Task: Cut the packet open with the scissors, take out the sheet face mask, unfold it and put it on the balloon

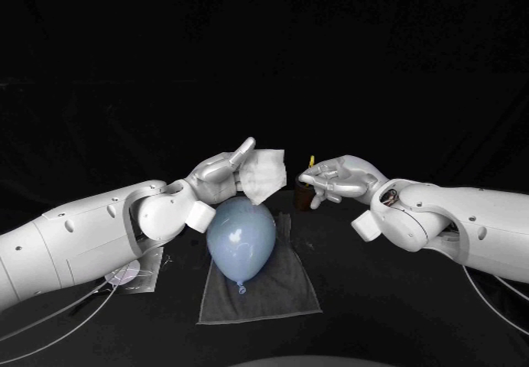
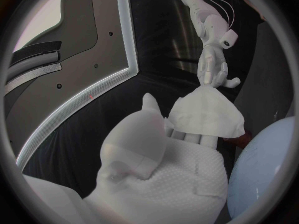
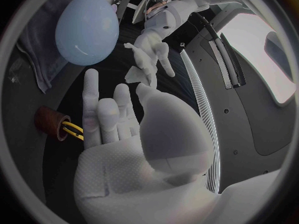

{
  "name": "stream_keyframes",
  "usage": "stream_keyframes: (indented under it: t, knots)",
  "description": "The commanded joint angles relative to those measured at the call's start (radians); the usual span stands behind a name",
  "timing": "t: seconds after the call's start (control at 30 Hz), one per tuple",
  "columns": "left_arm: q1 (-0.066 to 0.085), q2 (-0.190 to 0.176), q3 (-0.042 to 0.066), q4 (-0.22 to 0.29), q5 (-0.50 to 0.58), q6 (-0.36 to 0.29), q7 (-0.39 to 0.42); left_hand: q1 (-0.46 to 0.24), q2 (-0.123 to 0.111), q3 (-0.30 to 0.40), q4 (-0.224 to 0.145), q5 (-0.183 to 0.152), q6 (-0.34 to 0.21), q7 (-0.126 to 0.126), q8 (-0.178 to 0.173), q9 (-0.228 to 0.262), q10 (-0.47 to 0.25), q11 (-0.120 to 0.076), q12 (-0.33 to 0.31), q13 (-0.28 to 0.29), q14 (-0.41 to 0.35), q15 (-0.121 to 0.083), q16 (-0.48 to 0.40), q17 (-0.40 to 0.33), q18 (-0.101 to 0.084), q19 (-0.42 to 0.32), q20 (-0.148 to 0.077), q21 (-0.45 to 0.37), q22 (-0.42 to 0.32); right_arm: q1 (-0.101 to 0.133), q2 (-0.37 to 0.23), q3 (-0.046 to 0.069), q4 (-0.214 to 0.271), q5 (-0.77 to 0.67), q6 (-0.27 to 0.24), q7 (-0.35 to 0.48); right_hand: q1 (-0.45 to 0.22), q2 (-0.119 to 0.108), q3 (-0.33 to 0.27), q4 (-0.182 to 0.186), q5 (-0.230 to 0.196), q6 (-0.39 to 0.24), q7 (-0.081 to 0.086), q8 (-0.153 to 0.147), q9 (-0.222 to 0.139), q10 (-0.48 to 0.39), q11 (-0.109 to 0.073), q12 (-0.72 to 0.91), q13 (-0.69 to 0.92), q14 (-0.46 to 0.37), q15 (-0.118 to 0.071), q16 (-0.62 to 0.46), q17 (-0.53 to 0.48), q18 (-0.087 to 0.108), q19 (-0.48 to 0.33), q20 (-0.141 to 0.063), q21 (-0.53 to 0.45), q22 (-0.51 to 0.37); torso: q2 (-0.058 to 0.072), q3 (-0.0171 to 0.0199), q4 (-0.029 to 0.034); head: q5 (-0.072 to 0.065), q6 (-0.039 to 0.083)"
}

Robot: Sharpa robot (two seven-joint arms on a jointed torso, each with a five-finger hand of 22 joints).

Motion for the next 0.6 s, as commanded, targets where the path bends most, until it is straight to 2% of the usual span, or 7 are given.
stream_keyframes:
  t: [0.03, 0.13, 0.17, 0.23, 0.33, 0.37, 0.6]
  knots:
    - [0.001, 0.0, 0.001, 0.003, 0.022, -0.018, 0.029, 0.011, 0.0, 0.006, 0.003, -0.001, 0.001, 0.06, 0.005, 0.001, 0.004, 0.002, 0.001, 0.001, -0.006, -0.002, -0.006, -0.001, -0.004, -0.008, -0.001, -0.006, -0.001, -0.004, 0.004, 0.001, 0.015, 0.046, 0.007, 0.084, 0.007, -0.002, 0.0, -0.004, 0.0, 0.006, -0.002, -0.004, -0.004, 0.015, 0.001, 0.019, 0.02, 0.013, 0.001, 0.011, 0.016, 0.004, 0.006, 0.0, 0.006, 0.003, 0.0, -0.0003, 0.0006, 0.003, 0.001]
    - [0.001, 0.0, 0.001, 0.004, 0.022, -0.015, 0.025, 0.008, 0.0, 0.005, 0.008, -0.002, 0.001, 0.062, 0.006, 0.001, 0.006, 0.006, 0.001, 0.001, -0.007, -0.001, -0.007, -0.002, -0.005, -0.013, -0.001, -0.006, -0.001, -0.007, 0.01, 0.001, 0.019, 0.057, 0.025, 0.078, -0.01, -0.001, -0.009, 0.007, -0.012, 0.006, 0.001, -0.011, -0.018, 0.015, 0.004, 0.036, 0.032, 0.012, 0.004, 0.022, 0.023, 0.003, 0.007, 0.0, 0.009, 0.006, 0.0, -0.0005, 0.0006, 0.007, 0.003]
    - [0.001, 0.0, 0.001, 0.004, 0.023, -0.012, 0.024, 0.004, -0.001, 0.004, 0.014, -0.002, -0.001, 0.062, 0.006, 0.001, 0.006, 0.008, 0.0, 0.001, -0.009, 0.0, -0.008, -0.002, -0.005, -0.015, -0.001, -0.005, -0.001, -0.007, 0.011, 0.001, 0.018, 0.059, 0.029, 0.074, -0.035, 0.004, -0.021, 0.027, -0.014, 0.003, 0.004, -0.016, -0.025, 0.002, 0.009, 0.035, 0.025, 0.0, 0.008, 0.021, 0.014, 0.001, 0.002, 0.003, 0.008, 0.007, 0.0, -0.001, 0.0007, 0.009, 0.003]
    - [0.001, 0.0, 0.001, 0.004, 0.023, -0.006, 0.02, -0.004, -0.001, 0.001, 0.026, -0.002, -0.001, 0.062, 0.007, 0.002, 0.007, 0.009, 0.0, 0.0, -0.005, 0.001, -0.009, -0.002, -0.004, -0.001, -0.001, -0.002, 0.001, -0.008, 0.019, 0.0, 0.009, 0.076, 0.055, 0.049, -0.104, 0.019, -0.06, 0.037, -0.017, -0.016, 0.016, -0.026, -0.039, -0.042, 0.021, 0.02, -0.003, -0.041, 0.019, 0.011, -0.026, -0.001, -0.014, 0.01, 0.001, 0.005, -0.001, -0.0014, 0.0006, 0.011, 0.005]
    - [0.0, 0.0, 0.001, 0.006, 0.023, 0.003, 0.016, -0.01, -0.001, -0.001, 0.036, -0.002, -0.002, 0.062, 0.007, 0.002, 0.009, 0.009, 0.0, 0.0, -0.001, 0.0, -0.007, -0.001, -0.002, 0.023, -0.001, 0.002, 0.004, -0.008, 0.029, 0.0, -0.005, 0.099, 0.082, 0.025, -0.22, 0.06, -0.121, 0.039, -0.017, -0.04, 0.03, -0.033, -0.055, -0.077, 0.033, 0.015, -0.009, -0.125, 0.033, -0.024, -0.118, -0.002, -0.039, 0.021, -0.014, -0.001, -0.001, -0.0018, 0.0013, 0.013, 0.006]
    - [0.0, 0.0, 0.001, 0.008, 0.023, 0.006, 0.015, -0.013, -0.001, -0.003, 0.042, -0.002, -0.002, 0.061, 0.008, 0.002, 0.01, 0.009, 0.0, 0.0, 0.002, -0.001, -0.006, -0.001, 0.0, 0.046, -0.002, 0.006, 0.006, -0.008, 0.032, 0.0, -0.009, 0.108, 0.089, 0.021, -0.28, 0.084, -0.15, 0.039, -0.02, -0.053, 0.036, -0.037, -0.062, -0.104, 0.043, -0.007, -0.023, -0.215, 0.041, -0.082, -0.227, -0.004, -0.062, 0.028, -0.031, -0.011, 0.0, -0.0017, 0.0017, 0.014, 0.006]
    - [0.0, -0.001, 0.001, 0.011, 0.023, 0.021, 0.009, -0.019, -0.003, -0.008, 0.048, -0.002, -0.001, 0.061, 0.009, 0.003, 0.012, 0.007, 0.0, 0.0, 0.007, -0.003, -0.005, 0.0, 0.002, 0.068, -0.002, 0.011, 0.008, -0.009, 0.051, -0.001, -0.034, 0.168, 0.129, -0.001, -0.346, 0.165, -0.279, 0.036, -0.011, -0.048, 0.06, -0.022, -0.108, -0.155, 0.071, -0.267, -0.252, -0.324, 0.074, -0.357, -0.384, 0.007, -0.164, 0.078, -0.17, -0.122, 0.0, -0.0015, 0.0005, 0.018, 0.009]
